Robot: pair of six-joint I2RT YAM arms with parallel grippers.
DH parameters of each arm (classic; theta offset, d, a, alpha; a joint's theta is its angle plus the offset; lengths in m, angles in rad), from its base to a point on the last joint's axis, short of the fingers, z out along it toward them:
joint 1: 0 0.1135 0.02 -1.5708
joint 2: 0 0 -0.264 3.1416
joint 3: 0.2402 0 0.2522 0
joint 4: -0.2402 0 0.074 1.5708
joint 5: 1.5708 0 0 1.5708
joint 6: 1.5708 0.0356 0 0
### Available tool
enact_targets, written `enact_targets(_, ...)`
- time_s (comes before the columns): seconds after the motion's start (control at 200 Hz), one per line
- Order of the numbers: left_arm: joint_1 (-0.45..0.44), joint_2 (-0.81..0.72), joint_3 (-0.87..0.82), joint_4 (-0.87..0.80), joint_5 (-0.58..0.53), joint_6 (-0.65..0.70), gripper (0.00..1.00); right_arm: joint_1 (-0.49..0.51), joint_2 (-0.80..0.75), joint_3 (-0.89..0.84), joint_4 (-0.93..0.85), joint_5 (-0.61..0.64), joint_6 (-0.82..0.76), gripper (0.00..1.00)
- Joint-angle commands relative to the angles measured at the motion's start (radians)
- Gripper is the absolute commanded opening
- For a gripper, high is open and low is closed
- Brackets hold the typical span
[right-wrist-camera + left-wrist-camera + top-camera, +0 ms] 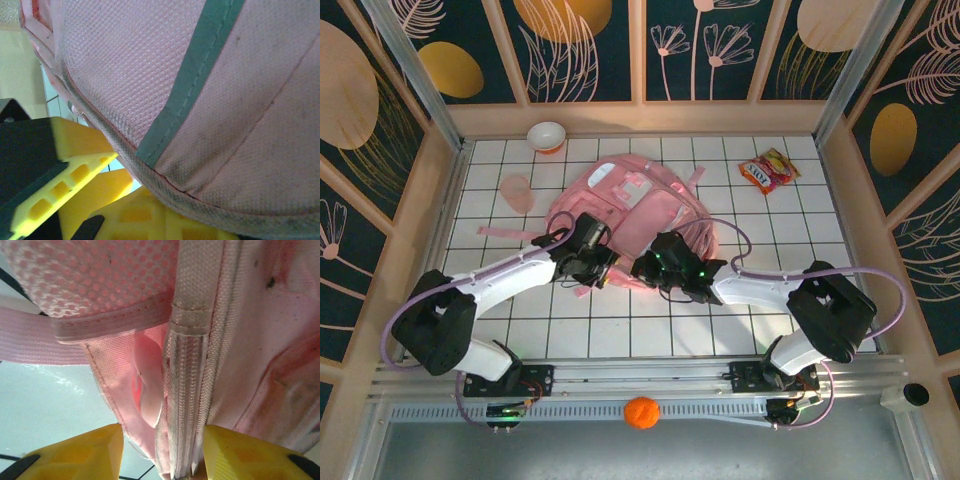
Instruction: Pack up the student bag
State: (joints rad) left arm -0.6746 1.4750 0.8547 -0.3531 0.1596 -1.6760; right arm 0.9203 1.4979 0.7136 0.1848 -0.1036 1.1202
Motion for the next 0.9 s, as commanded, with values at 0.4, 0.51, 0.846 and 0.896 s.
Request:
enact_targets(0.4,0.046,-0.029,-0.097,0.036,-0.051,-0.075,0.00,0.014,-0.170,-0.059,-0.067,0.116,-0.028,0.00)
enact_targets(0.51,0.076,-0.065,-0.093,0.004,-0.091,-0.048,0.00,-0.008,-0.221,-0.082,-0.113,0.116,-0.039,0.00)
enact_targets(0.846,0.140,-0.118,-0.085,-0.043,-0.124,0.042,0.00,-0.081,-0.329,-0.107,-0.159,0.125,-0.103,0.00)
enact_targets(0.896,0.141,-0.122,-0.089,-0.046,-0.128,0.045,0.00,-0.079,-0.329,-0.103,-0.171,0.125,-0.110,0.00)
